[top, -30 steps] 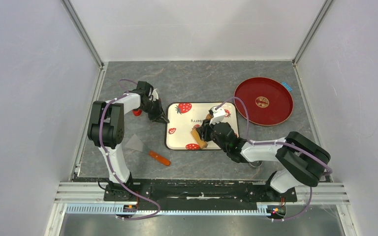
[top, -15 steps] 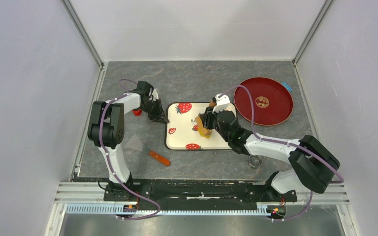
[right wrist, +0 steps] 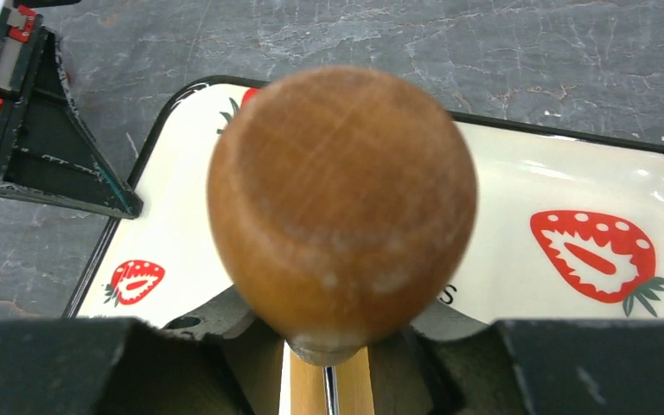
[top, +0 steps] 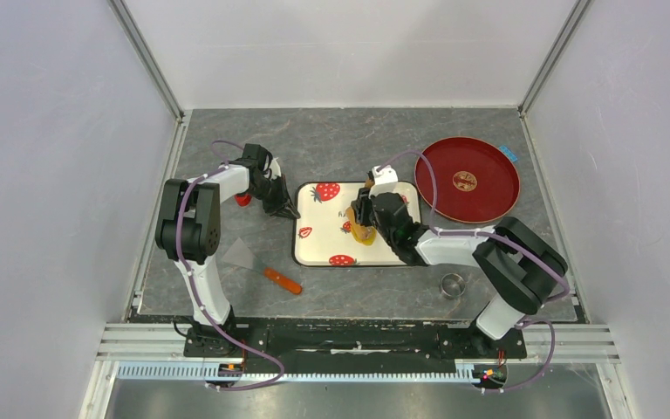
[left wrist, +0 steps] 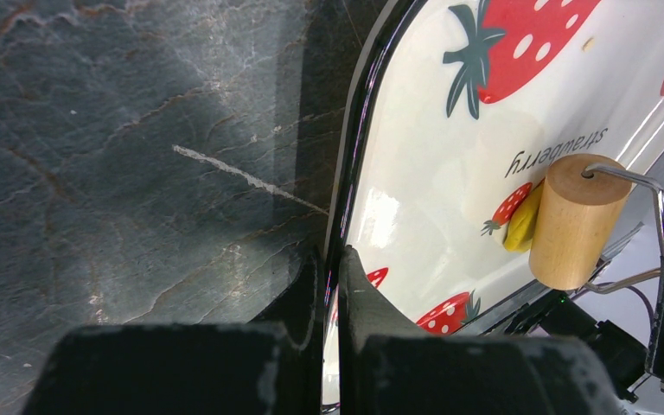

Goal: Roll out the dumpling wrappers from the dough

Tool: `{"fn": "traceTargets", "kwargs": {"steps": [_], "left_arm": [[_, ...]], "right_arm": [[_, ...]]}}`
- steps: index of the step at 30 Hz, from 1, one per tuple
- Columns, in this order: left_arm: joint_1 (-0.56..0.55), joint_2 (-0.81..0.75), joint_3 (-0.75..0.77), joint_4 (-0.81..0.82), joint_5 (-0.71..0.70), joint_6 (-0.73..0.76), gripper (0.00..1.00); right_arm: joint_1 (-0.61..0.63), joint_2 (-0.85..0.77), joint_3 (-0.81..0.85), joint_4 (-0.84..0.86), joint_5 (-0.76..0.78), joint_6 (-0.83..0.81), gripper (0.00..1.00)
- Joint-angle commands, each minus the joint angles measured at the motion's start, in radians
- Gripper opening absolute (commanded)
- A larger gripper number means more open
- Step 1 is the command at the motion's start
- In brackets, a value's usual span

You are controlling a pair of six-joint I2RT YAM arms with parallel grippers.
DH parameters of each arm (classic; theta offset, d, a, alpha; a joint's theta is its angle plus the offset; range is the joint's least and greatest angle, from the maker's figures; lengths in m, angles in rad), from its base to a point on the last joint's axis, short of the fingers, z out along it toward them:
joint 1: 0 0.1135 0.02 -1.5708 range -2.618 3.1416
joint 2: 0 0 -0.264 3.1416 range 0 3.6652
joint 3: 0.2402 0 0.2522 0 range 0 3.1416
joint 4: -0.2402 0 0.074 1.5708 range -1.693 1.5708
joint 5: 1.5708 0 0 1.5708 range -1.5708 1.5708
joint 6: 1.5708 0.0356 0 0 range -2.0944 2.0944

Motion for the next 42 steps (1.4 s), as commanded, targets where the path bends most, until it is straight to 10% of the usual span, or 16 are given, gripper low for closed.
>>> {"fn": "traceTargets", "kwargs": {"steps": [1, 42], "left_arm": [[-0.016, 0.026, -0.01, -0.011, -0.099, -0.004, 0.02], [-0.019, 0.024, -0.011, -0.011, -0.106, -0.001, 0.02]], "right_arm": [[0.002, 0.037, 0.01, 0.053, 0.079, 0.004, 0.0], [0.097, 0.211, -0.312, -0.071, 0.266, 0.159, 0.0]]}}
